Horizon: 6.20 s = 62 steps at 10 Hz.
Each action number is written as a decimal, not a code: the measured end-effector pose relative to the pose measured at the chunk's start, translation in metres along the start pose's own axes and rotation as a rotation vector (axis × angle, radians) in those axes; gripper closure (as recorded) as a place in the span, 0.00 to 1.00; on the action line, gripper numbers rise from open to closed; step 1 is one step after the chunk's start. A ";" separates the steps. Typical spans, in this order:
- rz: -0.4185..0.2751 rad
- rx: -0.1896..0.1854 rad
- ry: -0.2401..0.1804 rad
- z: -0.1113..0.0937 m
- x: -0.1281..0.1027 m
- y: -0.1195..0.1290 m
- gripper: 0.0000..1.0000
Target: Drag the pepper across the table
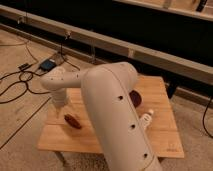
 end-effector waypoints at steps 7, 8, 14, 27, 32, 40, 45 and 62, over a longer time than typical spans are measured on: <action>0.012 0.054 0.028 0.011 0.020 0.001 0.35; 0.009 0.057 0.024 0.012 0.020 0.002 0.35; -0.010 0.020 0.037 0.028 0.030 0.021 0.35; 0.009 0.030 0.012 0.028 0.025 0.013 0.87; -0.010 0.038 -0.004 0.021 0.014 0.018 1.00; -0.110 0.058 -0.047 0.008 -0.031 0.053 1.00; -0.174 0.069 -0.051 0.009 -0.054 0.076 1.00; -0.319 0.091 -0.118 0.006 -0.130 0.152 1.00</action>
